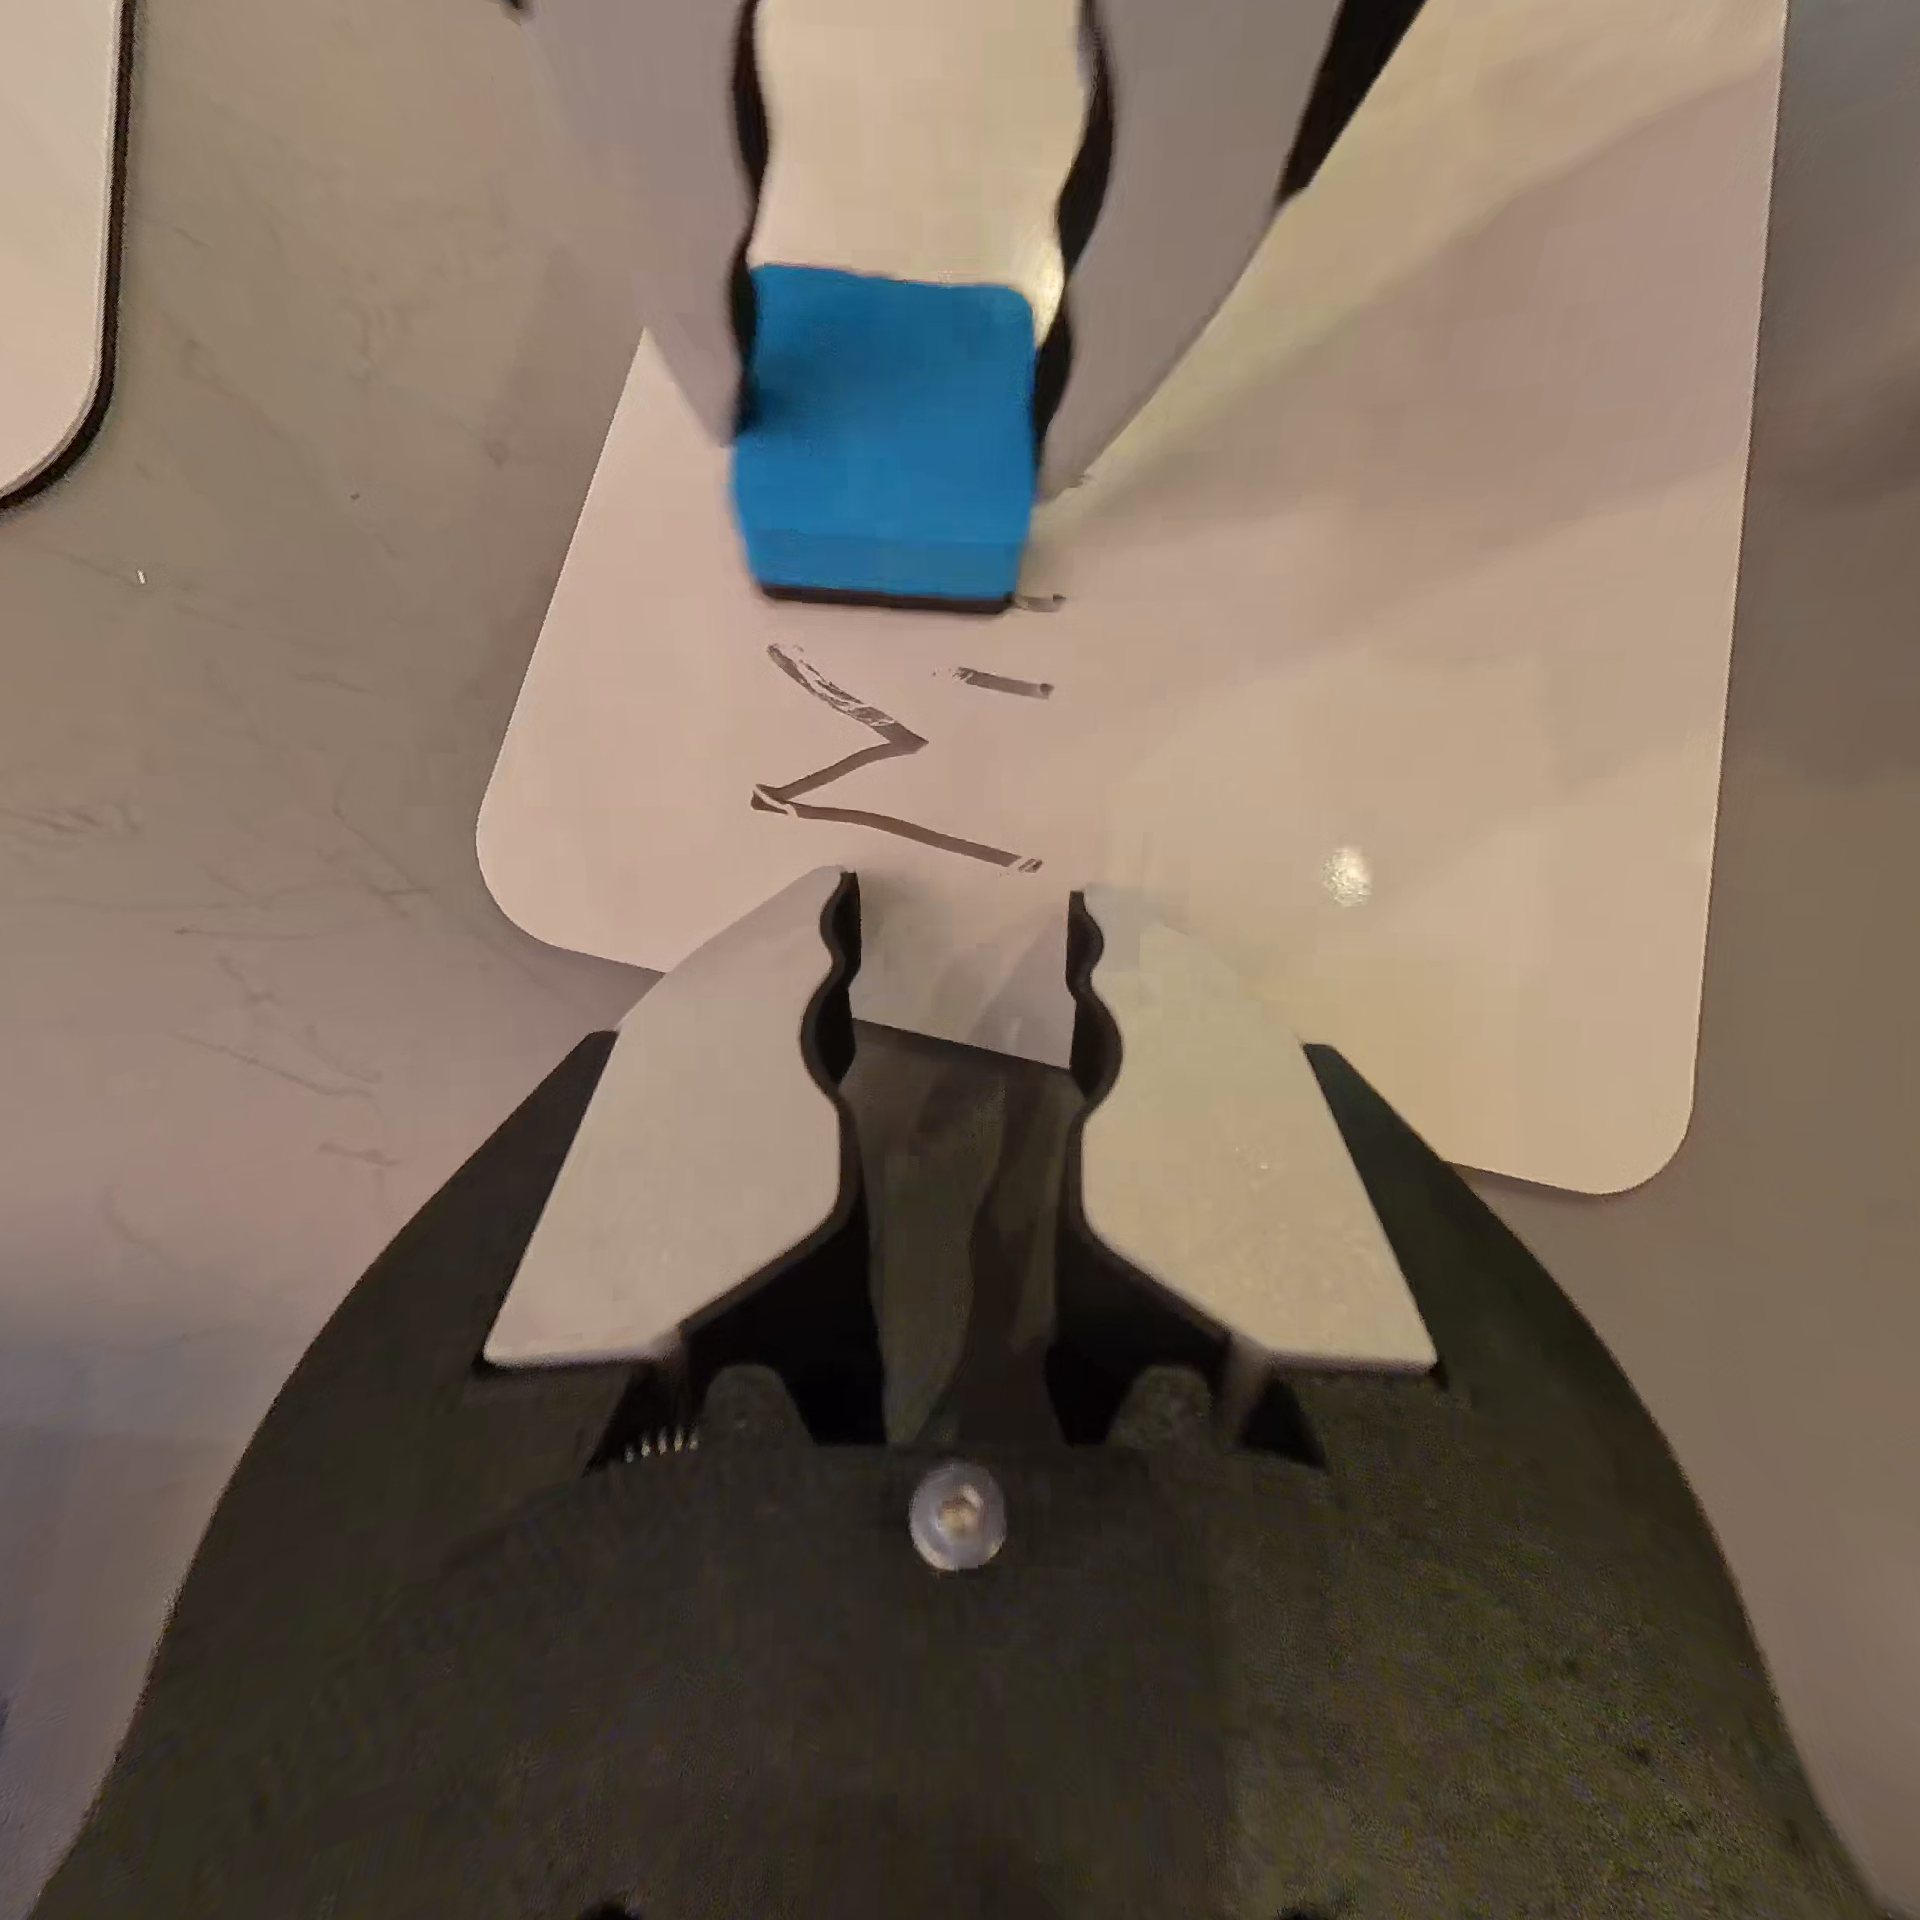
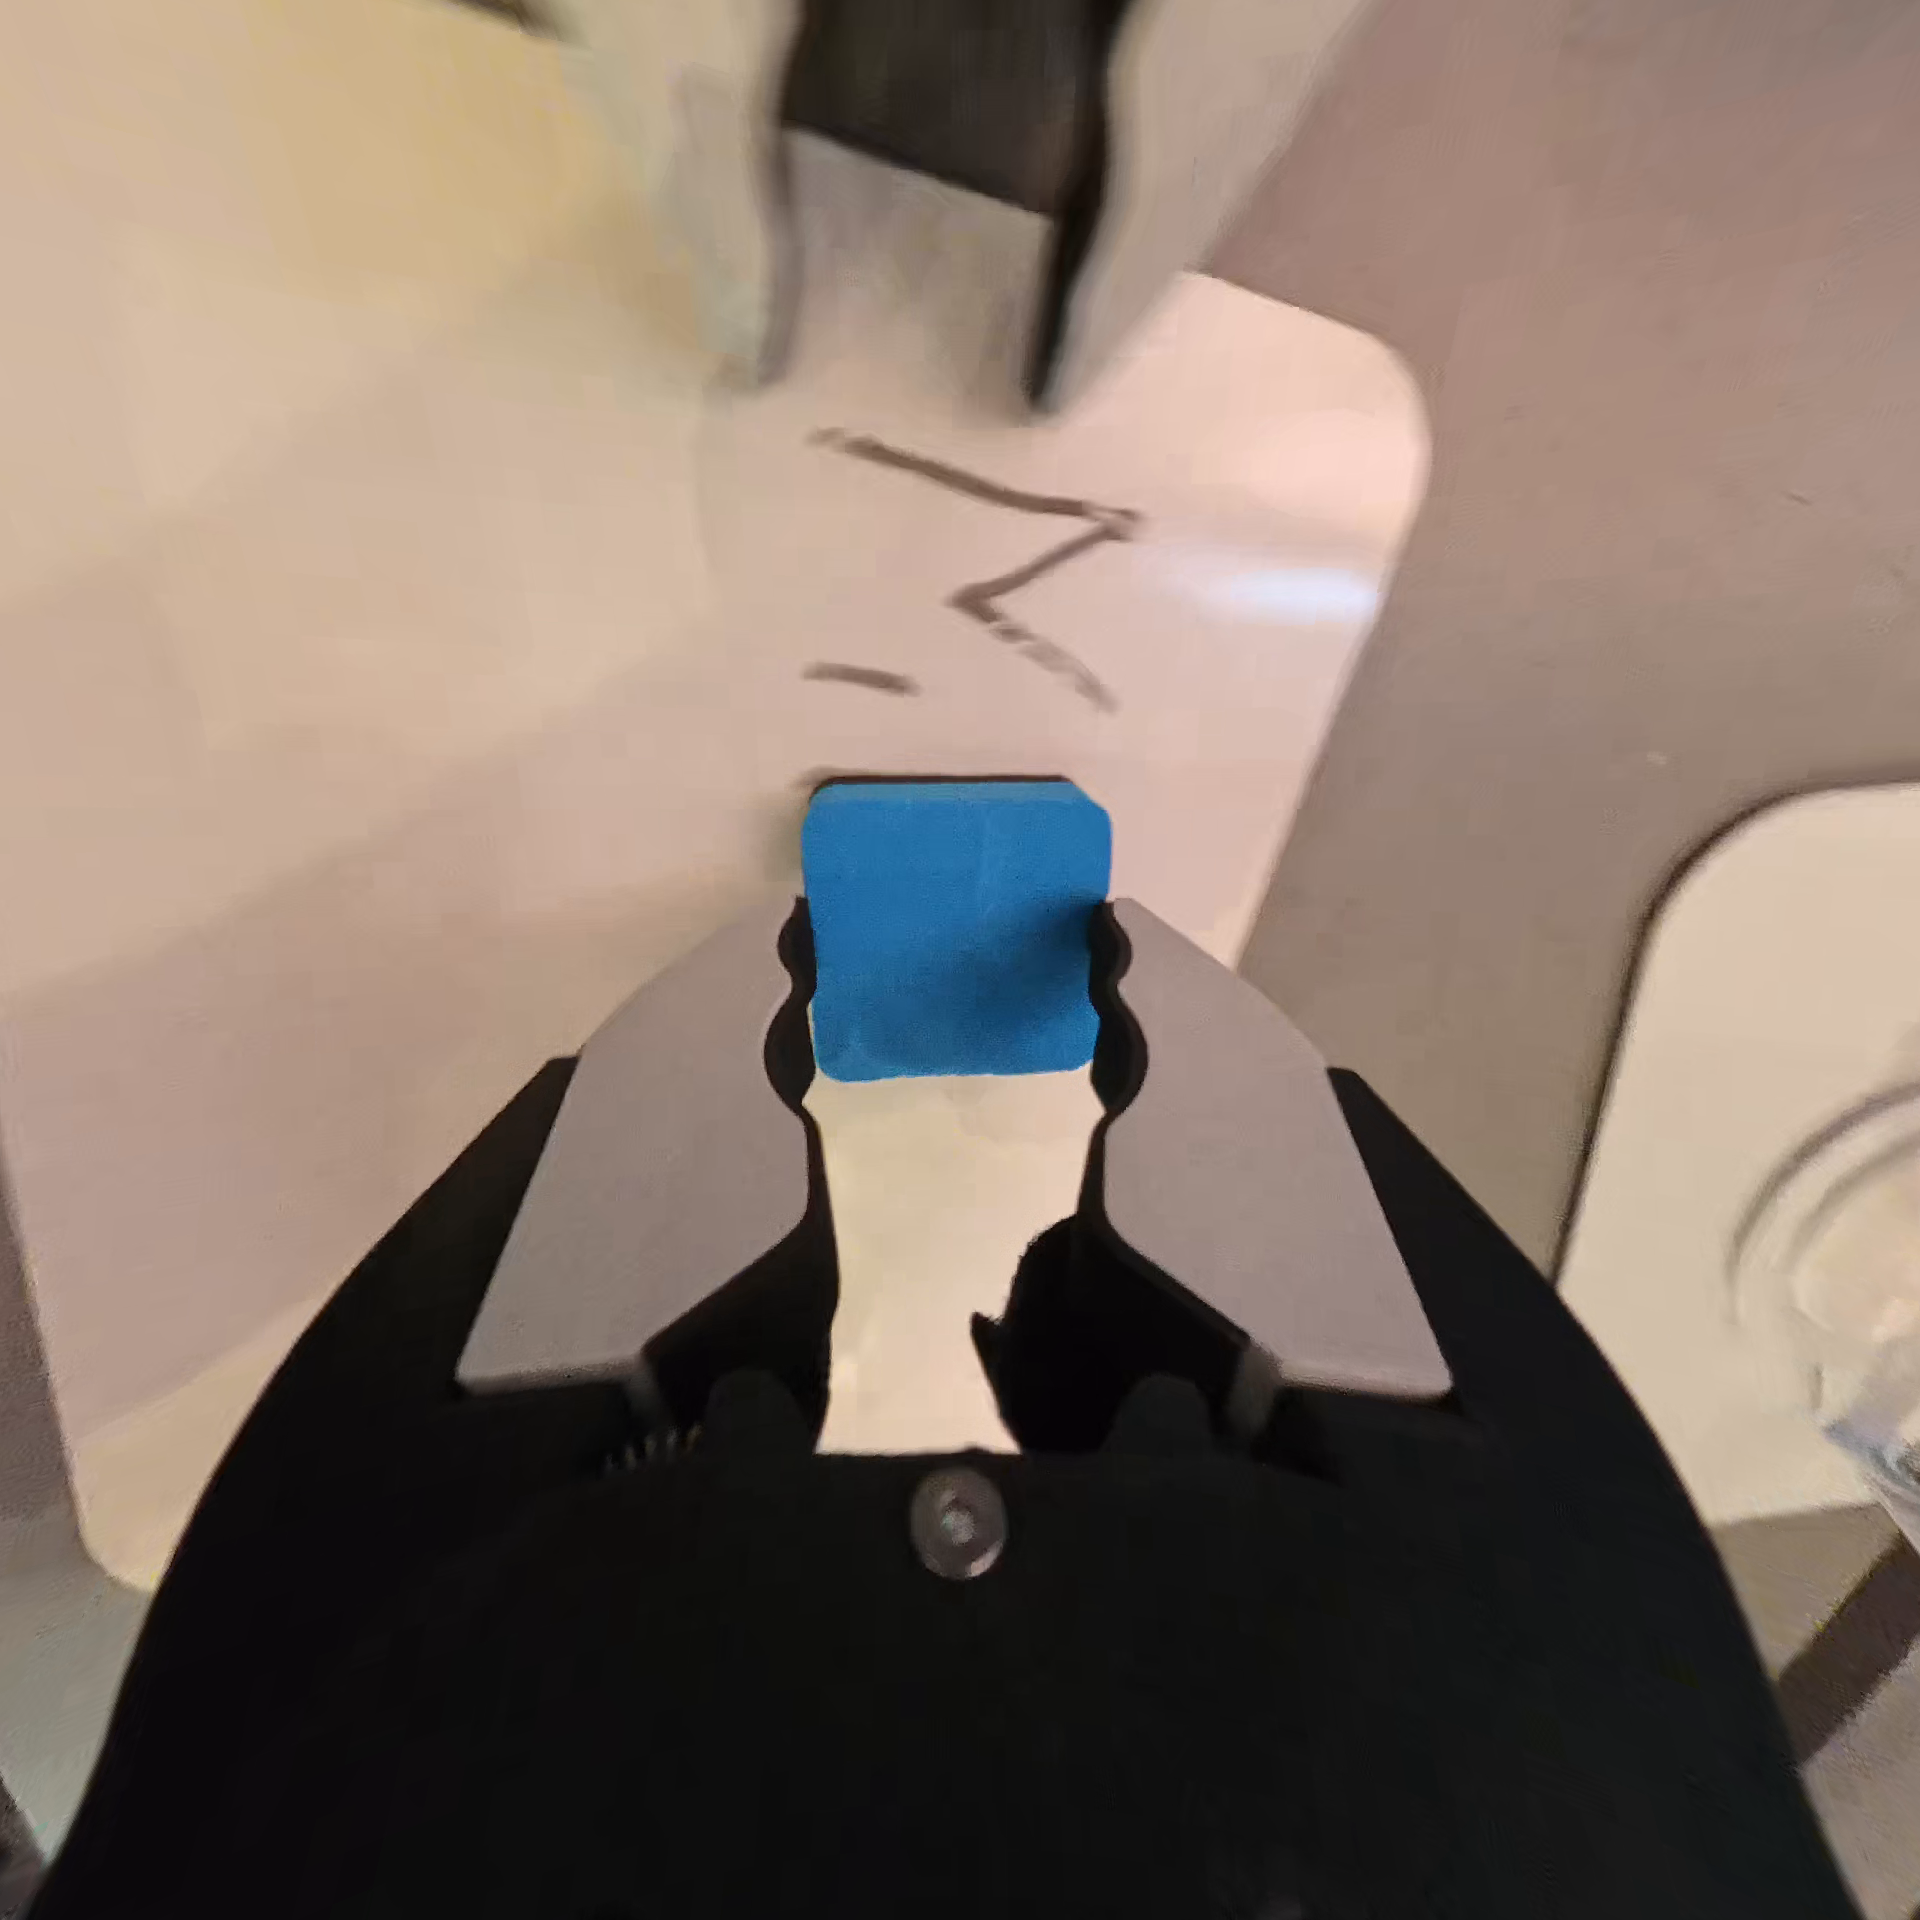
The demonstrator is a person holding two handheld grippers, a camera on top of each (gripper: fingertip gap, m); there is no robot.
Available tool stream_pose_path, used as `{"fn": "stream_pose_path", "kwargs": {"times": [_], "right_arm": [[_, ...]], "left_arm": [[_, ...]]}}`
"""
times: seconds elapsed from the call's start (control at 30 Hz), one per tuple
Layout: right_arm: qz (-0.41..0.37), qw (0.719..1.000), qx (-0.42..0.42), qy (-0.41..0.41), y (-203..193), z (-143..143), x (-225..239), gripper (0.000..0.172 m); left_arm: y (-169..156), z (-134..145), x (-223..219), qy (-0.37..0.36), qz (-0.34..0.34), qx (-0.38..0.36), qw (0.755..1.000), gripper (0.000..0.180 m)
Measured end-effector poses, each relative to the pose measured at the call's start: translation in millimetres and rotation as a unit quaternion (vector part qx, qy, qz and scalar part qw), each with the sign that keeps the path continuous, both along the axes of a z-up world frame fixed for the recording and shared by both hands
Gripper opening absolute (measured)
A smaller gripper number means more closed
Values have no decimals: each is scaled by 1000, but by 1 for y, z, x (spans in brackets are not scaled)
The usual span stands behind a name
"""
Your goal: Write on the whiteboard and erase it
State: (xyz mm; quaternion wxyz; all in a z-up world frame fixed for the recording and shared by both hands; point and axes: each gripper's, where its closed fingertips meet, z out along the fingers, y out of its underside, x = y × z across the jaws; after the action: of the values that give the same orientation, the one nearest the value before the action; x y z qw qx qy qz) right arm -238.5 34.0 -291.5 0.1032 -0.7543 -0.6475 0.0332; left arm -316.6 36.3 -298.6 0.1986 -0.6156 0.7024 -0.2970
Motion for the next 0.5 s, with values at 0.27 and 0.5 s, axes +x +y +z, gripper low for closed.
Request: {"fn": "stream_pose_path", "kwargs": {"times": [0.27,0.5], "right_arm": [[-3,1000,8,14,10,0,-24,52],[-22,999,6,35,15,0,-32,52]], "left_arm": [[0,1,-5,4,-1,-11,1000,39],[0,2,-14,3,-8,-41,999,40]]}}
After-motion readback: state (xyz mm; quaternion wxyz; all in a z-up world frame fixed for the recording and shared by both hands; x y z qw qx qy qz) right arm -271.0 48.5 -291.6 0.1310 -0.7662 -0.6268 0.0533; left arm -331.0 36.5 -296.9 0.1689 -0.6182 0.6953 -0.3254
